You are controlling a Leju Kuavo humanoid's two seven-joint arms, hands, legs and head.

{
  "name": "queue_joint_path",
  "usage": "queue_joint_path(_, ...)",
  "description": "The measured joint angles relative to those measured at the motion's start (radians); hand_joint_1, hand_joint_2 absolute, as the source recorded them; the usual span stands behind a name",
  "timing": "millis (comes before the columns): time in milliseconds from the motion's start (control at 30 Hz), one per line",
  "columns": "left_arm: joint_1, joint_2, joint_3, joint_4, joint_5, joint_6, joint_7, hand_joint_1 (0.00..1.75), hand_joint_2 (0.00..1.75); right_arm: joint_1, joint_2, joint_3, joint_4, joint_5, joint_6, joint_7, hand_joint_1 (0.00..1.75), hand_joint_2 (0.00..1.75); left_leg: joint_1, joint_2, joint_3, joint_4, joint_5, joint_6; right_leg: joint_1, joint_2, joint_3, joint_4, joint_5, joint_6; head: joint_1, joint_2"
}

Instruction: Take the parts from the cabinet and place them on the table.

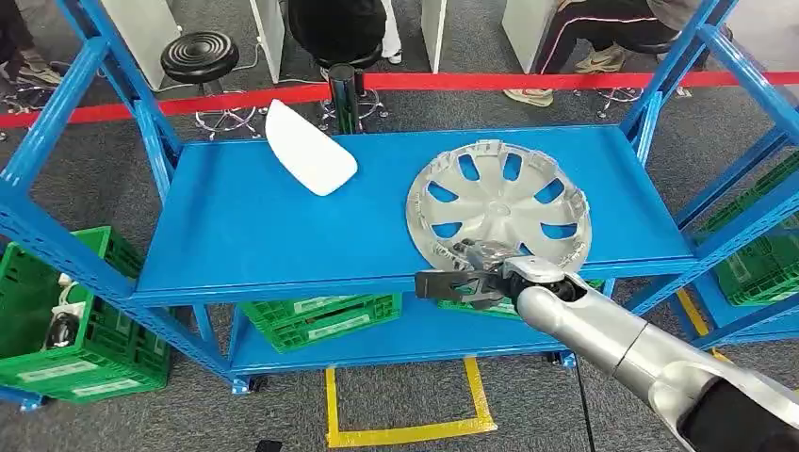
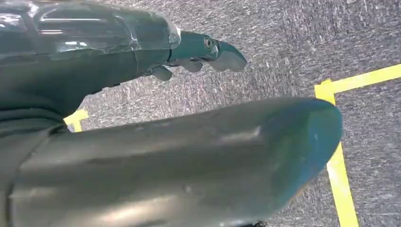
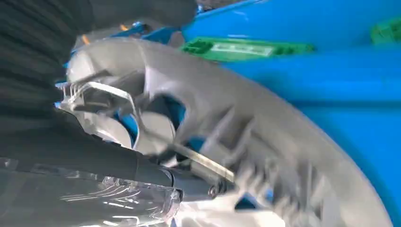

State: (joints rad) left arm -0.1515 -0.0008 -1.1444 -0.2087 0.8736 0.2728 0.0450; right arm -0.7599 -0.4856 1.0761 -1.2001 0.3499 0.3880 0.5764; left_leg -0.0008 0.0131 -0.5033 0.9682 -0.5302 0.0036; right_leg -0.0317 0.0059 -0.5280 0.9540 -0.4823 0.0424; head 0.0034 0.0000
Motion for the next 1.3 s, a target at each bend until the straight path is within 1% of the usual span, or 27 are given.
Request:
queue_joint_path(467,0.007,0.001,0.0,0.0,0.006,0.001,-0.003,0.0,0.0,-0.025,0.011,0.003,0.016,-0.024,-0.004,-0.002,1.75,1.75,0.0,-0.01,0.002,0.0,0.0,0.0,0.0,-0.002,0.004,0.0,0.0,0.0,0.0,0.0)
queue_joint_path(967,0.007,0.001,0.0,0.0,0.008,0.003,-0.006,0.0,0.0,-0.033,0.031,0.016,0.034,-0.016,-0.013,-0.034,1.75,1.75,0.001,-0.007,0.003,0.0,0.0,0.0,0.001,-0.001,0.005,0.0,0.0,0.0,0.0,0.0)
queue_joint_path(1033,0.006,0.001,0.0,0.0,0.012,0.005,-0.006,0.0,0.0,-0.035,0.035,0.021,0.038,-0.018,-0.027,-0.042,1.75,1.75,0.001,-0.006,0.004,0.0,0.0,0.0,0.001,-0.001,0.005,0.0,0.0,0.0,0.0,0.0)
queue_joint_path(1133,0.006,0.001,0.0,0.0,0.016,0.006,-0.01,0.0,0.0,-0.037,0.037,0.026,0.042,-0.028,-0.068,-0.067,1.75,1.75,0.001,-0.007,0.004,0.0,0.0,0.0,0.001,-0.001,0.005,0.0,0.0,0.0,0.0,0.0)
queue_joint_path(1267,0.006,0.001,0.0,0.0,0.017,0.008,-0.011,0.0,0.0,-0.037,0.042,0.033,0.043,-0.032,-0.087,-0.078,1.75,1.75,0.001,-0.007,0.003,0.0,0.0,0.0,0.001,-0.001,0.005,0.0,0.0,0.0,0.0,0.0)
queue_joint_path(1300,0.007,0.001,0.0,0.0,0.019,0.008,-0.013,0.0,0.0,-0.037,0.042,0.035,0.043,-0.041,-0.103,-0.083,1.75,1.75,0.001,-0.007,0.003,0.0,0.0,-0.001,0.001,-0.001,0.005,0.0,0.0,0.0,0.0,0.0)
